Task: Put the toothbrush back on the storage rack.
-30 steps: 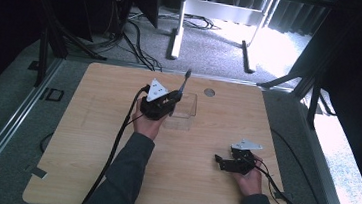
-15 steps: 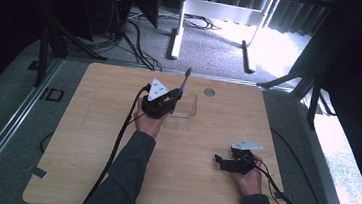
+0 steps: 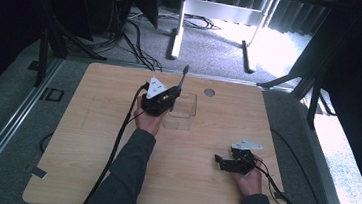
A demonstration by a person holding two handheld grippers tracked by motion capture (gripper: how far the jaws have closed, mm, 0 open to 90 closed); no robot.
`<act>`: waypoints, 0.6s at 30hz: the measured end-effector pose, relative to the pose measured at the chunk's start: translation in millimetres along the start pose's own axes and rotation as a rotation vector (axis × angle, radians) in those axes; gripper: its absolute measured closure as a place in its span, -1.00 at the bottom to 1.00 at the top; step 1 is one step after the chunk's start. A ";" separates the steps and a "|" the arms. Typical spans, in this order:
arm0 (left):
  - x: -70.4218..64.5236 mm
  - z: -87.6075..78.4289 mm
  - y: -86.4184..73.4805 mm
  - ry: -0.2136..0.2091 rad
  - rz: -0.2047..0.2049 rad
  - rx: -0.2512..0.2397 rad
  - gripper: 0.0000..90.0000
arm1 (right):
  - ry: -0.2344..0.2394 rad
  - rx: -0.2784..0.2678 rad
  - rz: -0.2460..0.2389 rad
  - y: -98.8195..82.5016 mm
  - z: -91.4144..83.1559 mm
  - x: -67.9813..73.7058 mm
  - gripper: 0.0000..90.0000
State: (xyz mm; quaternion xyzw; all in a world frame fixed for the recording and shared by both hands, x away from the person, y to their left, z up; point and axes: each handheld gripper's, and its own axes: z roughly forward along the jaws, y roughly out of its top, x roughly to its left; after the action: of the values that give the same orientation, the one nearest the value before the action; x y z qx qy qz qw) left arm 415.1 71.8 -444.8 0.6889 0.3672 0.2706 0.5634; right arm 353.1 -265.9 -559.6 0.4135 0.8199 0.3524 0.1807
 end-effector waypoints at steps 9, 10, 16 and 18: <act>1.0 5.7 -1.8 0.003 -0.006 0.003 0.75 | 0.001 0.000 0.000 0.0 0.0 0.0 -0.55; 1.0 6.6 -2.0 0.002 -0.006 0.005 0.75 | 0.001 0.000 0.000 0.0 0.0 0.0 -0.55; 0.9 10.7 -3.4 0.004 -0.010 0.007 0.75 | 0.001 0.000 0.001 0.0 0.0 0.0 -0.55; 0.5 11.7 -4.1 0.004 -0.005 0.011 0.75 | 0.000 0.001 0.002 0.0 0.0 0.1 -0.55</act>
State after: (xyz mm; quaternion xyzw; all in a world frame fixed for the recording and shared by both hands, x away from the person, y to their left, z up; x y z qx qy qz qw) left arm 423.8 65.8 -451.4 0.6906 0.3715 0.2684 0.5594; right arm 353.0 -265.8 -559.7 0.4142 0.8197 0.3523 0.1801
